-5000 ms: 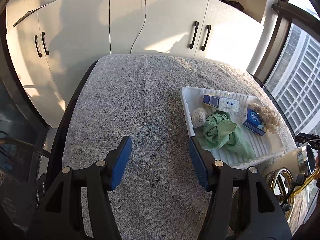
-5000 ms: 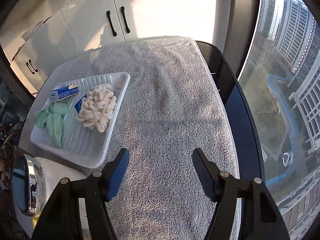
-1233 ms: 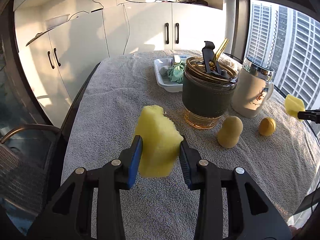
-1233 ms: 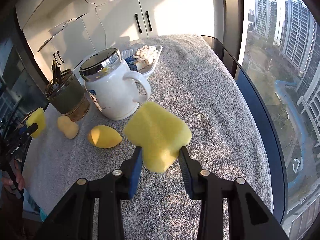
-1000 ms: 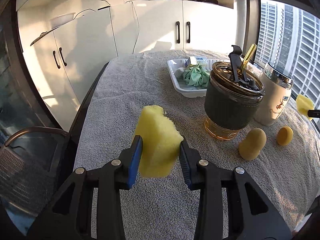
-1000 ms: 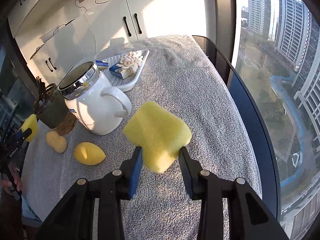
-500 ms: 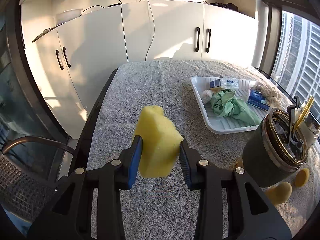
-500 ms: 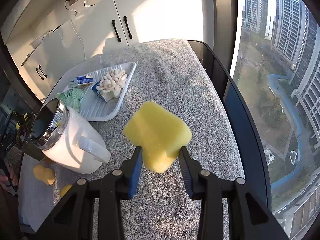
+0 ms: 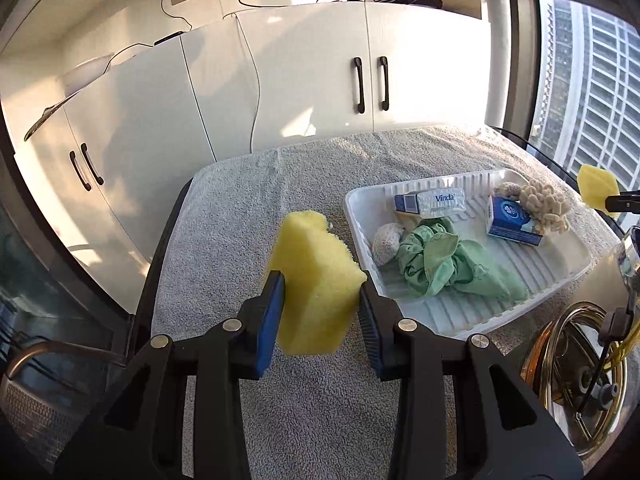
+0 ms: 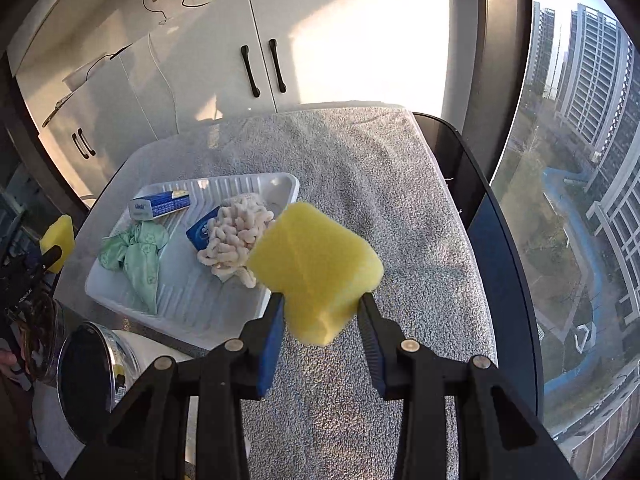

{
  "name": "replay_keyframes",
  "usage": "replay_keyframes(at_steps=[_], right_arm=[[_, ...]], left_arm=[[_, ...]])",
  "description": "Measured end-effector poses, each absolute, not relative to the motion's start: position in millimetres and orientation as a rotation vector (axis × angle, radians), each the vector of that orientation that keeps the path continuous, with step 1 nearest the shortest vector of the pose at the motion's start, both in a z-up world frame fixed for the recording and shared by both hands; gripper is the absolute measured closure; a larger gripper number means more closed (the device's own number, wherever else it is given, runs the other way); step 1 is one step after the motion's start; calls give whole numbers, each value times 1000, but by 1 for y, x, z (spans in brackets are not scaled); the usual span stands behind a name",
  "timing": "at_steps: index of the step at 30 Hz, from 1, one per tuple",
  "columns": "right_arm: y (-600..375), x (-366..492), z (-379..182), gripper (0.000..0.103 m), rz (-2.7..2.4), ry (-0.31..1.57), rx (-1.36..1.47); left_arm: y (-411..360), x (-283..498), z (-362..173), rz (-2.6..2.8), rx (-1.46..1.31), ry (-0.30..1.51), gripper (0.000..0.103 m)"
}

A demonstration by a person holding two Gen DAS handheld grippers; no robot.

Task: Organize soft objects
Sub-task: 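Carry the yellow sponge with the left tool while the right tool carries its sponge to the tray, then release the yellow sponge into the tray with the left tool while the right tool releases its sponge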

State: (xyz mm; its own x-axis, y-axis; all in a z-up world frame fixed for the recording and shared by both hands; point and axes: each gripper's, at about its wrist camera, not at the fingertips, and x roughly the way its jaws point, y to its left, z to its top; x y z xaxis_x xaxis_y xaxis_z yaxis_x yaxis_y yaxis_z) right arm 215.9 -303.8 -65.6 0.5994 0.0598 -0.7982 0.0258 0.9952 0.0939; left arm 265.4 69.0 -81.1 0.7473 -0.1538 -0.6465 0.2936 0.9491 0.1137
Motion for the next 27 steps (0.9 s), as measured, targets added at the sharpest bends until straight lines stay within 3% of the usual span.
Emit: replay_keyframes(at_steps=[14, 27], right_arm=[[-265, 279, -64, 64, 114, 955, 61], [-227, 324, -94, 63, 165, 1063, -60]], left_arm=[[13, 302, -85, -423, 270, 746, 68], [3, 323, -102, -475, 226, 846, 67]])
